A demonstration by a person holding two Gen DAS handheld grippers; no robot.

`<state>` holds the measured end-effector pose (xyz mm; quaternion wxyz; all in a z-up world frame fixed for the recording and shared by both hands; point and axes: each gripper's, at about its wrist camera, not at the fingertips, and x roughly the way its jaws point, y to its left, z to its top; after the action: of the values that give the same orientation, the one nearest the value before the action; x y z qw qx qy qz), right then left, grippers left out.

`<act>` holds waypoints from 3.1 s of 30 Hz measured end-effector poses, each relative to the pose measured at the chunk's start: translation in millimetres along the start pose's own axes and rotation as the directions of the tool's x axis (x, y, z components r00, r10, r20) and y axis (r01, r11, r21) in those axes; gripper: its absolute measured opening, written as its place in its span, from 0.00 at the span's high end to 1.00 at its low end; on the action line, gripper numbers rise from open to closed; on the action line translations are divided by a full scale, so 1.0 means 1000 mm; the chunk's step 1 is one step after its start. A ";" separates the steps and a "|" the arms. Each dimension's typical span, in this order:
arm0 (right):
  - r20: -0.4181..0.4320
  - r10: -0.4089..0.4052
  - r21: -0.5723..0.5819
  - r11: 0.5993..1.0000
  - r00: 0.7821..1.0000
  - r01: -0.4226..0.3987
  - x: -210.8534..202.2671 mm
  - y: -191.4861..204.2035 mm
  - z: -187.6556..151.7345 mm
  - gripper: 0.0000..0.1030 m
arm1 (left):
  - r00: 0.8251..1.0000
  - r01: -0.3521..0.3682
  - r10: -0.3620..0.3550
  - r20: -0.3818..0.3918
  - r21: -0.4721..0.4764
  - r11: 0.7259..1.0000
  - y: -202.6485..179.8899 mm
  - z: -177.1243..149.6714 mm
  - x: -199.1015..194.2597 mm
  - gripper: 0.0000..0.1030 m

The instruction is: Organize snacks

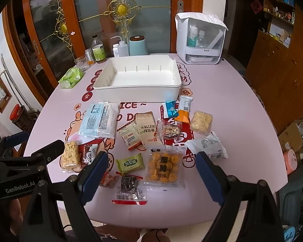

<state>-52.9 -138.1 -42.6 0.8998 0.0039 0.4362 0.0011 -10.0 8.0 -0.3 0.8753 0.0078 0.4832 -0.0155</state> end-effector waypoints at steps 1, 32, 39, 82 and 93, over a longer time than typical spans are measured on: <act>0.001 0.000 0.001 1.000 1.000 0.000 0.000 0.000 0.000 0.14 | 1.000 -0.001 0.001 0.003 0.003 1.000 0.000 0.000 0.000 0.01; 0.018 0.015 0.026 1.000 1.000 -0.016 0.003 0.010 0.002 0.14 | 0.999 -0.009 0.008 0.049 0.025 1.000 0.014 0.008 -0.010 0.01; 0.029 0.016 0.037 0.999 0.999 -0.018 0.004 0.015 0.005 0.14 | 0.997 -0.017 0.017 0.070 0.012 1.000 0.029 0.016 -0.007 0.01; -0.284 0.216 -0.242 0.926 0.934 -0.288 0.144 0.113 -0.062 0.27 | 0.957 0.131 -0.145 -0.250 -0.073 0.989 0.155 -0.047 0.156 0.01; -0.334 0.164 -0.316 0.909 0.928 -0.274 0.183 0.123 -0.074 0.41 | 0.937 0.086 -0.141 -0.320 -0.181 0.980 0.137 -0.029 0.208 0.01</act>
<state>2.7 -13.2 -230.7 0.8026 -0.1102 0.5571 0.1828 80.7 141.4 -191.9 0.7769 -0.0899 0.6226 -0.0248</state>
